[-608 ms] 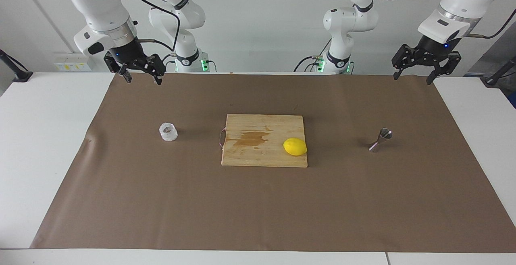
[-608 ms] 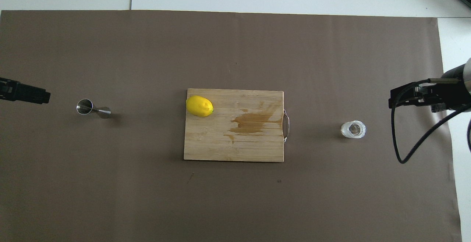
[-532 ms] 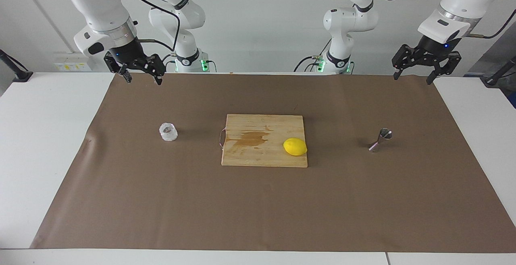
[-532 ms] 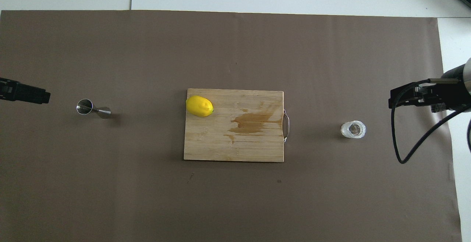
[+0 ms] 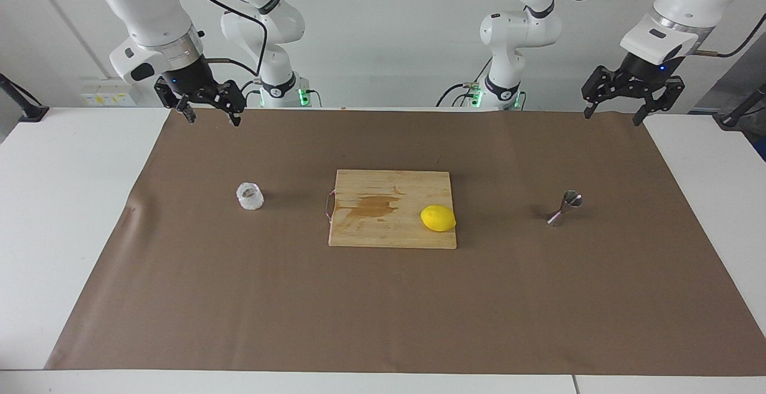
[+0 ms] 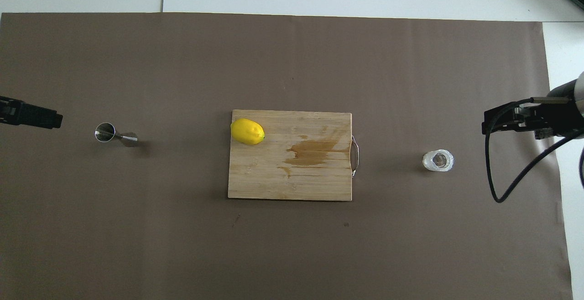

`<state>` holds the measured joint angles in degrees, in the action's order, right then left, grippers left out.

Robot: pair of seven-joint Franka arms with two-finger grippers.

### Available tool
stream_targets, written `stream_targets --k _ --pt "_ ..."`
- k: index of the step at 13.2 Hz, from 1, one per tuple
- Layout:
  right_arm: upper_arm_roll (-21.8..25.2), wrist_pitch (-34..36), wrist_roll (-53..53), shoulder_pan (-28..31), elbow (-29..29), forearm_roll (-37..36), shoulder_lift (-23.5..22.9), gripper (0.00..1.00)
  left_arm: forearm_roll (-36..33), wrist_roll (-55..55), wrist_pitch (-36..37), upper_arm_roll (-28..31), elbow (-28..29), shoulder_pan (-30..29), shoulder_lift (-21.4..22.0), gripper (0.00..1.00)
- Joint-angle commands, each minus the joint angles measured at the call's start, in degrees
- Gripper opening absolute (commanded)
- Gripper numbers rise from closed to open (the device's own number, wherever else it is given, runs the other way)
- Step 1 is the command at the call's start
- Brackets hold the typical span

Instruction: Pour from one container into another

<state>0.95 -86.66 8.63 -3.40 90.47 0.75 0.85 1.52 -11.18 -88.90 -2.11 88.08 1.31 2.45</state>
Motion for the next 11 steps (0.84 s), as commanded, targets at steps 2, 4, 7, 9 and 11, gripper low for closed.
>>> stream_targets --k 2,4,7,9,11 --pt "0.45 0.61 -1.25 0.15 0.24 1.45 0.38 1.00 0.59 0.02 0.39 0.61 -0.81 0.45 -0.43 1.00" --pt "0.45 0.52 -1.25 0.15 0.24 1.53 0.38 1.00 0.51 0.11 1.96 0.61 -0.63 0.45 -0.34 1.00" --pt "0.45 0.52 -1.25 0.15 0.24 1.53 0.38 1.00 0.33 0.11 4.35 0.61 -0.63 -0.16 -0.16 1.00" --pt "0.45 0.52 -1.25 0.15 0.24 1.45 0.38 1.00 0.42 0.37 4.96 0.61 -0.02 -0.52 -0.43 1.00" --pt "0.45 0.53 -1.25 0.15 0.24 1.53 0.38 1.00 0.50 0.81 5.58 0.61 0.16 -2.18 -1.56 1.00"
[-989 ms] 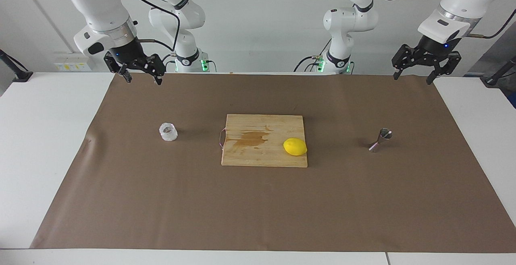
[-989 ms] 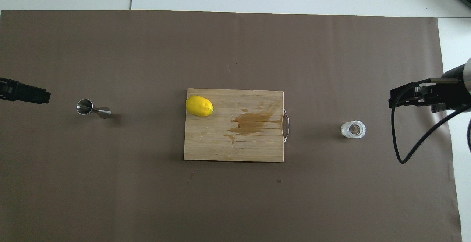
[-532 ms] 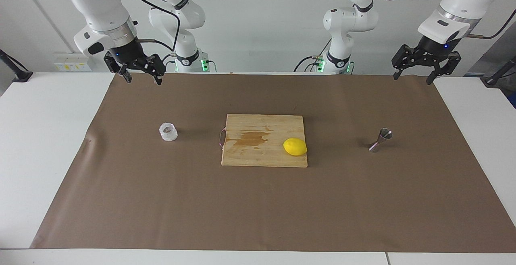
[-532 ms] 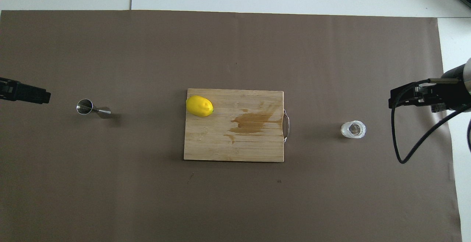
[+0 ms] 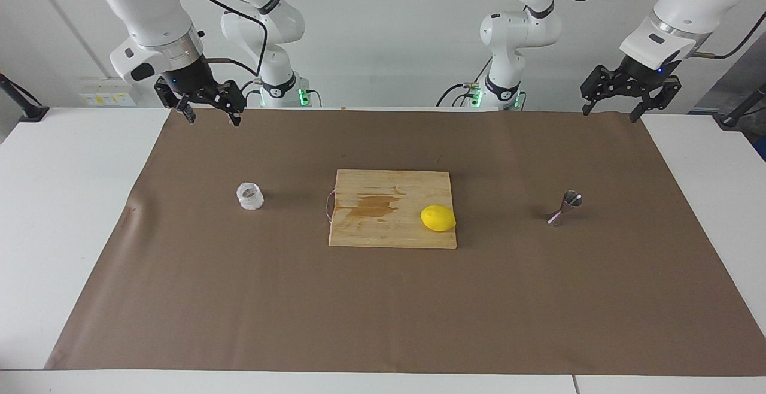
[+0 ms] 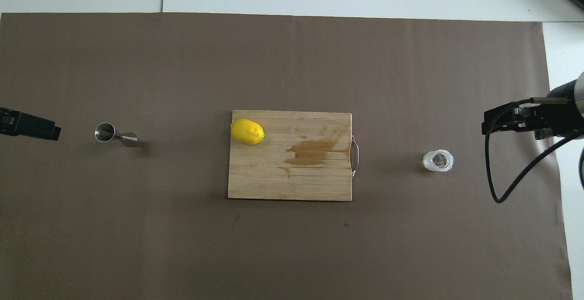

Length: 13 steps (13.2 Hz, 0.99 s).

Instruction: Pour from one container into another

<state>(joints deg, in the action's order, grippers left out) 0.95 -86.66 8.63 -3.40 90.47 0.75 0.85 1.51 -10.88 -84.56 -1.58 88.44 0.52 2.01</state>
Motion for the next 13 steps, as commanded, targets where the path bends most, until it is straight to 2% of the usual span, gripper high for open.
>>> stream_targets --k 1,4,10,13 --pt "0.45 0.52 -1.25 0.15 0.24 1.45 0.38 1.00 0.60 0.68 1.24 0.08 -0.20 -1.66 -1.74 1.00" --pt "0.45 0.61 -1.25 0.15 0.24 1.53 0.38 1.00 0.68 3.14 1.15 0.08 -0.20 -4.64 -3.23 1.00" --pt "0.45 0.61 -1.25 0.15 0.24 1.53 0.38 1.00 4.82 2.71 1.06 0.08 -0.29 -15.71 -7.36 1.00" --pt "0.45 0.52 -1.25 0.15 0.24 1.54 0.38 1.00 4.90 2.62 0.45 0.08 -0.38 -18.44 -9.21 1.00"
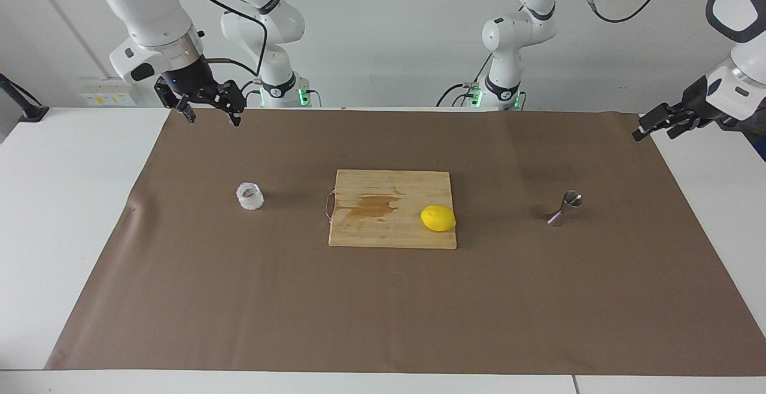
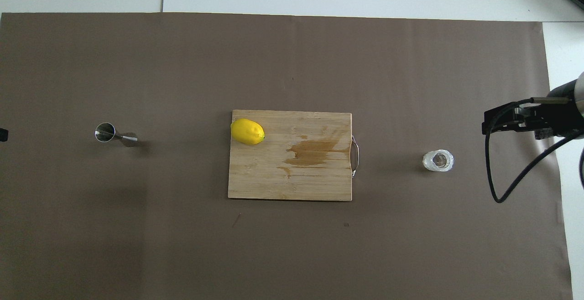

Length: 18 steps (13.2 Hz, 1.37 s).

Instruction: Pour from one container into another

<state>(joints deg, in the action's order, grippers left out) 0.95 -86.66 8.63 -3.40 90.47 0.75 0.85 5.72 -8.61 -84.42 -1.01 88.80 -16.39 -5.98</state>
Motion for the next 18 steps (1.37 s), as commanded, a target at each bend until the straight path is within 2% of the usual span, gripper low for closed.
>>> stream_targets --k 1,3,7,18 --pt "0.45 0.61 -1.25 0.15 0.24 1.45 0.38 1.00 1.83 0.26 0.22 -0.49 -1.00 -2.76 -2.01 1.00" --pt "0.45 0.53 -1.25 0.15 0.24 1.54 0.38 1.00 4.47 0.52 0.22 -0.49 -1.17 -5.39 -3.15 1.00" --pt "0.45 0.52 -1.25 0.15 0.24 1.54 0.38 1.00 4.91 2.80 0.31 -0.49 -1.09 -7.77 -6.31 1.00" --pt "0.45 0.61 -1.25 0.15 0.24 1.45 0.38 1.00 17.55 24.76 -2.50 -0.49 -1.00 -13.05 -17.30 1.00"
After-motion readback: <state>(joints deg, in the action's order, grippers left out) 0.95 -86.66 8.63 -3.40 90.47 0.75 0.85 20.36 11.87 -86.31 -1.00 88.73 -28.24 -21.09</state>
